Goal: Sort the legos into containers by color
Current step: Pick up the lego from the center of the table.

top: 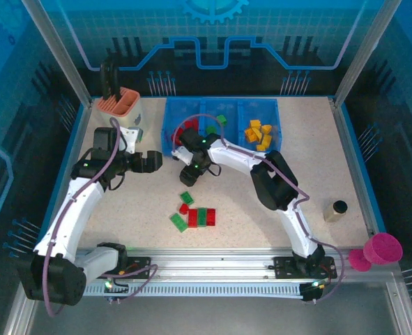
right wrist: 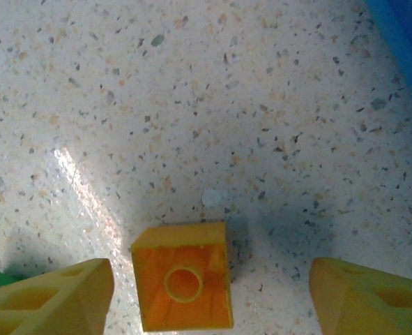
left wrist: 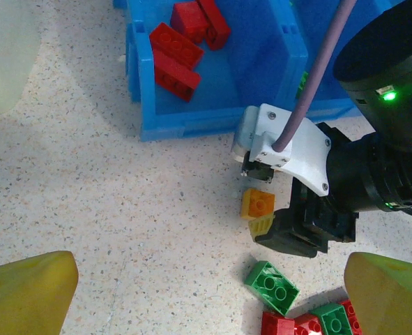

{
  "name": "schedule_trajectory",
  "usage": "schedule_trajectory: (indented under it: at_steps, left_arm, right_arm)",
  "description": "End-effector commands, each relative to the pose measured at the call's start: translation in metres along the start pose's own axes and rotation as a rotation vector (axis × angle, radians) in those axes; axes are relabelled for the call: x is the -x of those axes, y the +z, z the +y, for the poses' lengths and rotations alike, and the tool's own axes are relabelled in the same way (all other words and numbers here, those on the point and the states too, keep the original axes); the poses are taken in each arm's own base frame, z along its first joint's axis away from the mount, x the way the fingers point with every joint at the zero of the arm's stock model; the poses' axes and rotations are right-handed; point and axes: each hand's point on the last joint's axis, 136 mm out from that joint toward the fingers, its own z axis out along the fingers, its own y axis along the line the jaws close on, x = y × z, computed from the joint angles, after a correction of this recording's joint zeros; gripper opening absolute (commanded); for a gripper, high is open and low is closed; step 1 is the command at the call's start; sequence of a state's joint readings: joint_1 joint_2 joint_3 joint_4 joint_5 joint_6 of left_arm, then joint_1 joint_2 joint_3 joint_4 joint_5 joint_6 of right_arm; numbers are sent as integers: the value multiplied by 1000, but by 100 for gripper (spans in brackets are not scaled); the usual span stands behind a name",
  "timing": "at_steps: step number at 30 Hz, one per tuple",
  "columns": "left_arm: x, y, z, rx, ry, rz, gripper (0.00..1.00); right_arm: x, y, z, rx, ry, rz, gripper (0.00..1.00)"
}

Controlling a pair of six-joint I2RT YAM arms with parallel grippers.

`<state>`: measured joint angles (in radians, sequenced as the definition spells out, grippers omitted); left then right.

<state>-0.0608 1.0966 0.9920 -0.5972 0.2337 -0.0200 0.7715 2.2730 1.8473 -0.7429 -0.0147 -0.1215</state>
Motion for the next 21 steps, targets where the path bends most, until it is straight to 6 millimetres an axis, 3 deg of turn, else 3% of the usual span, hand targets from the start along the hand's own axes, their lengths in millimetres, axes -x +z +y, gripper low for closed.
schedule_trajectory:
  at_steps: [1, 10, 13, 17, 21]
  left_arm:
    - [7, -7, -4, -18, -2, -14, 99]
    - [7, -6, -3, -14, 0, -11, 99]
    - [6, -7, 5, 34, 0, -8, 99]
    - [6, -8, 7, 48, 0, -12, 99]
    - [5, -7, 8, 50, -2, -11, 99]
  right_arm:
    - [-4, 7, 4, 12, -14, 30, 68]
    - [-13, 16, 1, -3, -12, 70, 50]
    - [-16, 12, -1, -23, -18, 78, 44]
    - [-16, -10, -9, -54, -14, 55, 39]
    - [-22, -49, -26, -101, 23, 11, 37]
